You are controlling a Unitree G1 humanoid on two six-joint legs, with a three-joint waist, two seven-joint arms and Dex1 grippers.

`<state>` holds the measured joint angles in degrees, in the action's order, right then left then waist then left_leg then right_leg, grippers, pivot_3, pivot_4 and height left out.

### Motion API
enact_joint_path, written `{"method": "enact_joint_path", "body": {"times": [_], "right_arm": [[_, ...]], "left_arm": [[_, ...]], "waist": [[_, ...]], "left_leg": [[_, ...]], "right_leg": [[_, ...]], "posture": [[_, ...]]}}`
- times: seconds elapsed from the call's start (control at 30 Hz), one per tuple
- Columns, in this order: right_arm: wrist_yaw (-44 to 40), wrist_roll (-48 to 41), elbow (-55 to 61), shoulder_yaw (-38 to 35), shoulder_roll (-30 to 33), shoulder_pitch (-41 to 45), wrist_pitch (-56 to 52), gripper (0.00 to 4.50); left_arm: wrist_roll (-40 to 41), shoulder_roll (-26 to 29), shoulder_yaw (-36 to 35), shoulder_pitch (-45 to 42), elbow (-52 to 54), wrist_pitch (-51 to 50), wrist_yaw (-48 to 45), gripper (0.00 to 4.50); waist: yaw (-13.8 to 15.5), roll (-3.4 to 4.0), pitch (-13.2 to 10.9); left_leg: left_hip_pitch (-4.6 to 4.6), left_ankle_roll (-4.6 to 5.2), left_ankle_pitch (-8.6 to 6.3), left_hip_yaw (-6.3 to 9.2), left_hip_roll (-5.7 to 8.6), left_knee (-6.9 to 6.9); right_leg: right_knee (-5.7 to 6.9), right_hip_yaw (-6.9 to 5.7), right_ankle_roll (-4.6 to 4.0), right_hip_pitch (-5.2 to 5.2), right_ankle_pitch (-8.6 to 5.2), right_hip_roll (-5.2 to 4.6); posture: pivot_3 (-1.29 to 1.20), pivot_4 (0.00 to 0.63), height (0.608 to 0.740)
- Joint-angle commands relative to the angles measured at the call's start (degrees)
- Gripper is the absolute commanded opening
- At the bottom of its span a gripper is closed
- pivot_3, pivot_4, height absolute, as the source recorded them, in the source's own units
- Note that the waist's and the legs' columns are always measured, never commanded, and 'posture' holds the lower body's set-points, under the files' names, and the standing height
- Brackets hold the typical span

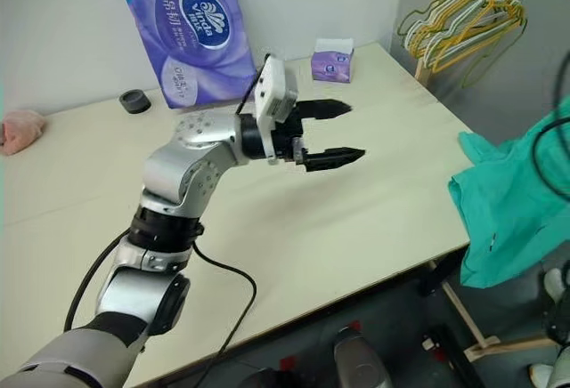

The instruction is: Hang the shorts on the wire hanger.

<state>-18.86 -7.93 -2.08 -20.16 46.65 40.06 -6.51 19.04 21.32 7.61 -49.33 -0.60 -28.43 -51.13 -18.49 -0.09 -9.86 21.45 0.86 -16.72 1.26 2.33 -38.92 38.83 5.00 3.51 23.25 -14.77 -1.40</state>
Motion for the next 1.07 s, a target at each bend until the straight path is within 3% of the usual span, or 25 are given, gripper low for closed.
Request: {"method": "enact_joint_path", "body": {"times": [0.03, 0.33, 0.47, 0.63, 0.83, 1.07], "right_arm": [[-2.9, -1.7, 6.4, 4.7, -4.5, -2.8, 2.2, 4.44], [2.0, 2.6, 10.2, 11.6, -17.1, -6.1, 2.4, 4.44], [-2.8, -1.2, 12.8, 14.5, -19.5, -8.2, 0.5, 4.44], [-10.5, -8.2, 16.7, 19.4, -21.5, -12.9, -7.9, 4.44], [-7.8, -4.8, 9.8, 23.2, -26.8, -16.4, -7.5, 4.44], [-5.6, -2.0, 2.8, 24.9, -32.9, -18.9, -3.5, 4.44]], "left_arm": [[-4.2, 1.7, -6.0, 4.7, 4.4, -0.6, 11.3, 4.50], [-6.1, 1.2, -14.2, 22.3, 15.4, -3.7, 26.2, 4.50], [-6.8, -0.4, -16.2, 25.6, 17.3, -4.0, 31.2, 4.50], [-13.0, -2.9, -18.6, 29.9, 17.9, -2.1, 42.7, 4.50], [-18.9, -4.9, -19.9, 35.3, 18.2, -3.8, 52.0, 4.50], [-19.5, -6.4, -19.7, 40.3, 19.2, -3.9, 53.2, 4.50]], "waist": [[1.3, 0.00, 0.0], [8.8, -0.03, 0.0], [11.3, -0.33, 0.2], [12.4, -0.89, 0.6], [13.1, -1.14, 0.8], [13.9, -1.27, 0.9]], "left_leg": [[-0.01, 0.00, 0.00, 0.00, 0.00, 0.00], [0.19, -0.10, 0.06, 0.13, -0.01, -0.07], [0.45, -0.20, 0.12, 0.24, 0.02, -0.13], [0.43, -0.19, 0.12, 0.41, 0.01, -0.12], [0.36, -0.23, 0.17, 0.48, 0.00, -0.11], [0.36, -0.45, 0.32, 0.71, -0.02, -0.10]], "right_leg": [[0.00, 0.00, 0.01, 0.00, 0.01, -0.02], [0.14, -0.17, -0.16, 0.32, 0.14, -0.33], [0.09, -0.37, -0.17, 0.49, 0.25, -0.45], [0.05, -0.86, -0.26, 0.44, 0.32, -0.52], [0.10, -0.97, -0.46, 0.42, 0.45, -0.52], [0.12, -1.14, -0.59, 0.38, 0.52, -0.47]], "posture": [[-0.16, 0.121, 0.740], [-0.12, 0.118, 0.740], [-0.12, 0.119, 0.740], [-0.10, 0.119, 0.740], [-0.08, 0.113, 0.740], [-0.05, 0.113, 0.740]]}}
